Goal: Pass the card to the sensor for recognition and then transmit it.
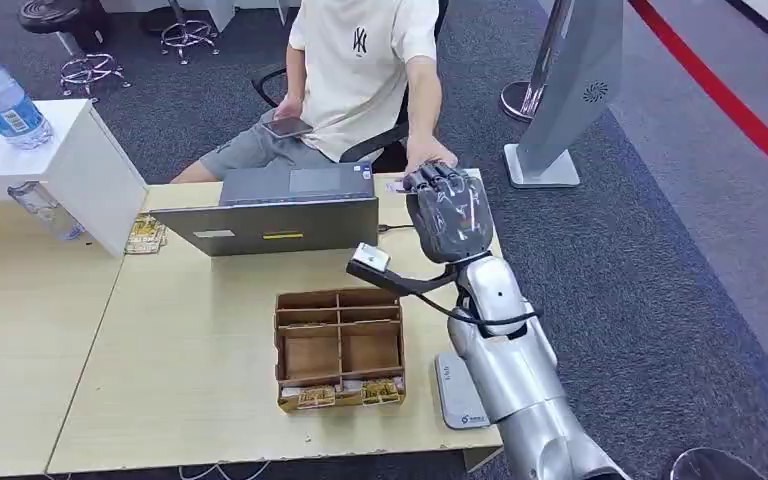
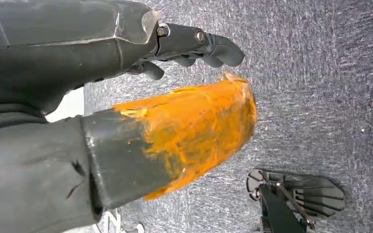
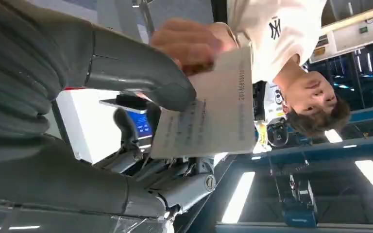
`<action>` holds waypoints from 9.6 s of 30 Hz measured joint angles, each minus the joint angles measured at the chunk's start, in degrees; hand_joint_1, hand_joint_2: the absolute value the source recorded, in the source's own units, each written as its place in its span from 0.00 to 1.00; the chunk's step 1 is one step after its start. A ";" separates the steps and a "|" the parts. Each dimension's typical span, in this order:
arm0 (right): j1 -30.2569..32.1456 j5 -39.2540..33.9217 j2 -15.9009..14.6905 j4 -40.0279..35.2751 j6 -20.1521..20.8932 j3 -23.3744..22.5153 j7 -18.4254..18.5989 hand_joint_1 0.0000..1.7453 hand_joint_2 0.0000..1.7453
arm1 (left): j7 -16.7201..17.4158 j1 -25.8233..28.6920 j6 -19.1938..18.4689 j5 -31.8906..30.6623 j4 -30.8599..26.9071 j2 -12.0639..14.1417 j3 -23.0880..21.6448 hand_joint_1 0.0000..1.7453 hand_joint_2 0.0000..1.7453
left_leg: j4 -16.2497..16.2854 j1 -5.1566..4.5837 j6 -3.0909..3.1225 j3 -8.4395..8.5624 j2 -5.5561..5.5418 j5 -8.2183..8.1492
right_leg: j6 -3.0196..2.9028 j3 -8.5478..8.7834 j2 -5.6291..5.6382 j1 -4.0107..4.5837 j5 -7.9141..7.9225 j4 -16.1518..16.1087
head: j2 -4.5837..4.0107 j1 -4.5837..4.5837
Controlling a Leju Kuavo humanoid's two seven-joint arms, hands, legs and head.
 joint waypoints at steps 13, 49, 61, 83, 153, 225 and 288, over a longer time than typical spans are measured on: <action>2.55 -4.82 -1.14 0.44 -0.02 -0.70 -3.83 1.00 1.00 | -0.17 0.09 0.09 -0.07 0.00 0.17 0.00 0.00 0.00 | 0.00 0.00 0.00 -0.01 -0.01 0.00 | 0.00 -0.01 -0.01 0.00 0.00 0.00 | 0.00 0.00; 27.24 -69.35 -12.66 -20.63 29.77 -3.35 -3.78 1.00 1.00 | -2.34 0.61 2.23 6.27 0.00 -0.09 8.79 0.00 0.00 | 0.00 -0.02 0.03 -0.07 -0.03 -0.06 | 0.03 -0.04 -0.06 -0.01 -0.02 -0.06 | 0.00 0.00; 23.50 -74.97 -18.97 -11.47 46.06 -5.55 -2.10 1.00 1.00 | -2.64 0.59 2.10 6.27 0.00 0.20 10.32 0.00 0.00 | 0.00 -0.02 0.03 -0.07 -0.04 -0.06 | 0.03 -0.03 -0.08 -0.01 -0.02 -0.06 | 0.00 0.00; 16.63 -82.03 -27.60 -0.22 62.42 -6.51 -5.18 1.00 1.00 | -3.43 0.58 1.55 6.08 0.00 0.66 11.13 0.00 0.00 | 0.03 -0.03 0.04 -0.07 -0.04 -0.06 | 0.03 -0.02 -0.07 -0.02 -0.01 -0.06 | 0.00 0.00; 19.92 -67.23 -31.78 -6.01 55.47 3.32 -4.98 1.00 1.00 | -2.67 0.73 1.00 4.57 0.00 0.20 13.99 0.00 0.00 | 0.03 -0.02 0.04 -0.07 -0.03 -0.06 | 0.03 -0.03 -0.07 -0.01 -0.01 -0.06 | 0.00 0.00; 25.23 -58.14 -20.70 -18.99 27.59 -1.18 -5.81 1.00 1.00 | -1.33 0.78 1.27 2.99 0.02 -1.31 16.00 0.00 0.00 | 0.01 0.00 0.03 -0.05 -0.01 -0.06 | 0.02 -0.03 -0.05 0.01 -0.02 -0.04 | 0.00 -0.02; -14.03 4.59 -9.94 8.65 0.31 26.86 21.62 0.00 0.00 | -0.68 -0.25 -1.99 -9.33 0.02 -0.74 10.99 0.00 0.00 | 0.03 0.00 -0.09 -0.09 -0.06 0.18 | -0.08 -0.07 -0.07 0.00 0.16 0.00 | 0.00 0.00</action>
